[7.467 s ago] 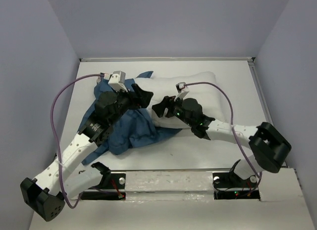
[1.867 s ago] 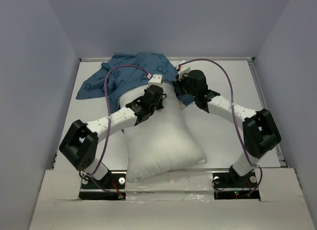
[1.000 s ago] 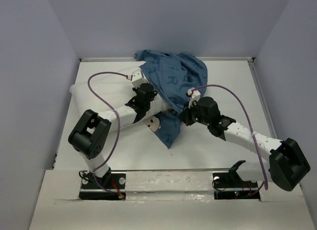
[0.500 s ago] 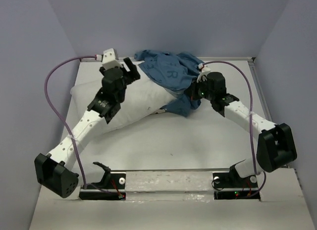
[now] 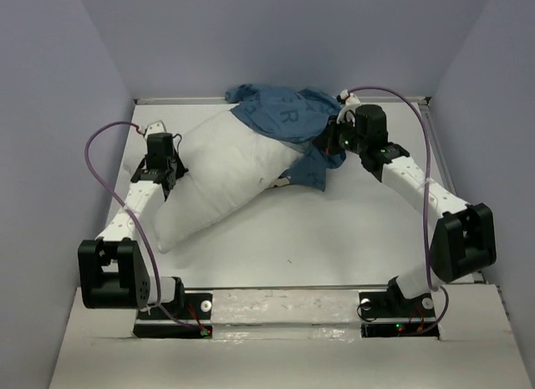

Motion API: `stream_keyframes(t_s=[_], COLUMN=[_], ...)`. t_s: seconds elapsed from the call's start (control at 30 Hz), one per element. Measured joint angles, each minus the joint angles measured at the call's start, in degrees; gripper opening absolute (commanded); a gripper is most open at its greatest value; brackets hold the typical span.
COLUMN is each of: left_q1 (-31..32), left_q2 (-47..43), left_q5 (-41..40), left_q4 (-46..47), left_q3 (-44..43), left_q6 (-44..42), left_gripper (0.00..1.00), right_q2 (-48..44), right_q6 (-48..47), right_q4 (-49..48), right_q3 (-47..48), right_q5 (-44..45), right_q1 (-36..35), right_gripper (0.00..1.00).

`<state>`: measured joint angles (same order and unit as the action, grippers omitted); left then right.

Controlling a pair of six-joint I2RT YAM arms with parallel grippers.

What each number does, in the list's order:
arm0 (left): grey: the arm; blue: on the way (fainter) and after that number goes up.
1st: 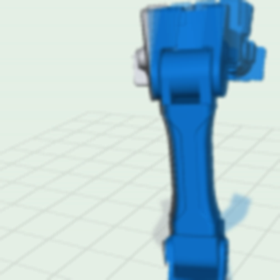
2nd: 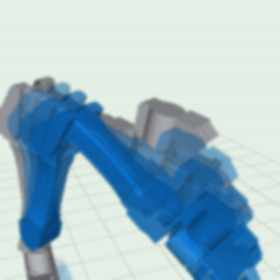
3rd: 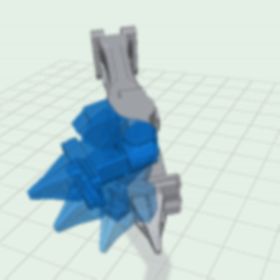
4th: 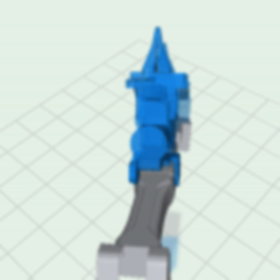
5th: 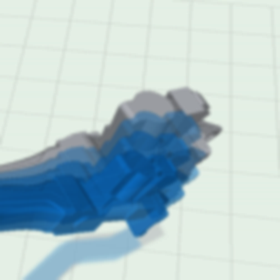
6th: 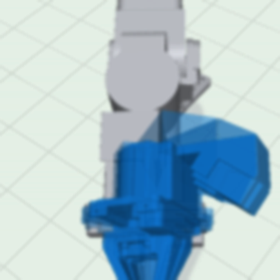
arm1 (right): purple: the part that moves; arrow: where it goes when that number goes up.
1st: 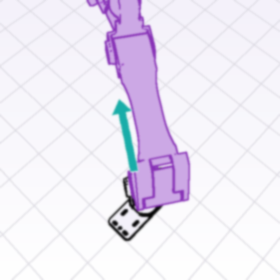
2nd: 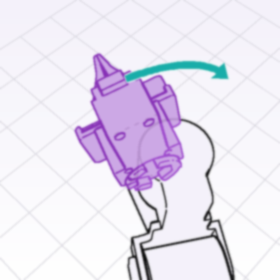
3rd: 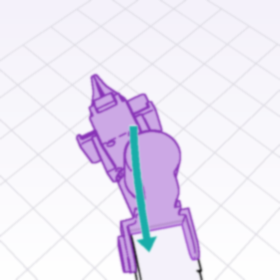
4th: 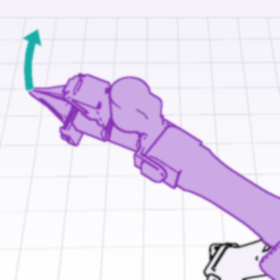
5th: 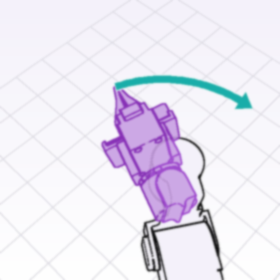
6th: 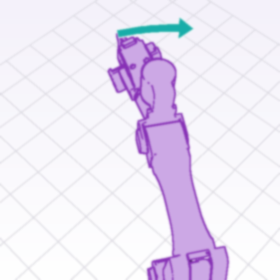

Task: Put the pillow into the pillowcase

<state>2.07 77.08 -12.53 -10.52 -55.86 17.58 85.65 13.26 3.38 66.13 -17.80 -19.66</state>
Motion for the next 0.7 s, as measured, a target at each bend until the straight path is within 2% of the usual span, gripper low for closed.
stream_keyframes(t_s=[0.1, 0.17, 0.27, 0.37, 0.4, 0.43, 0.5, 0.53, 0.6, 0.7], left_q1=[2.3, 6.4, 20.9, 34.6, 38.8, 41.7, 47.2, 49.0, 52.4, 55.3], left_q2=[-4.9, -10.0, -17.7, -18.9, -17.7, -16.4, -12.8, -11.1, -8.3, -7.5], left_q5=[4.5, 5.5, 7.1, 9.2, 9.3, 9.4, 9.2, 9.1, 9.4, 9.4], left_q4=[5.3, 7.7, 13.9, 20.4, 21.9, 23.6, 27.2, 28.5, 30.7, 32.0], left_q3=[8.4, 12.4, 18.6, 22.0, 22.1, 22.1, 21.4, 20.7, 18.4, 13.9], left_q6=[3.0, 6.6, 15.4, 23.7, 26.1, 27.7, 30.0, 30.7, 31.3, 28.7], left_gripper=[0.00, 0.00, 0.00, 0.00, 0.03, 0.18, 0.36, 0.46, 0.68, 0.72], right_q2=[3.3, 6.2, 11.2, 15.3, 16.6, 17.7, 19.5, 20.2, 20.8, 20.2], right_q6=[0.0, -0.1, -0.9, -1.6, -1.8, -2.0, -2.4, -2.7, -3.2, -4.3], right_q4=[1.7, 2.7, 5.8, 7.8, 8.5, 9.8, 11.7, 12.5, 14.3, 17.3], right_q3=[5.2, 8.9, 16.0, 21.0, 22.8, 24.6, 27.4, 28.7, 29.6, 29.6], right_q5=[-0.9, -1.0, -1.2, -1.1, -1.1, -1.5, -2.6, -3.3, -4.5, -4.8], right_q1=[1.4, 2.0, 3.1, 4.0, 4.3, 4.4, 4.5, 4.4, 4.2, 3.7], right_gripper=[0.00, 0.00, 0.02, 0.16, 0.27, 0.35, 0.47, 0.60, 0.76, 0.85])
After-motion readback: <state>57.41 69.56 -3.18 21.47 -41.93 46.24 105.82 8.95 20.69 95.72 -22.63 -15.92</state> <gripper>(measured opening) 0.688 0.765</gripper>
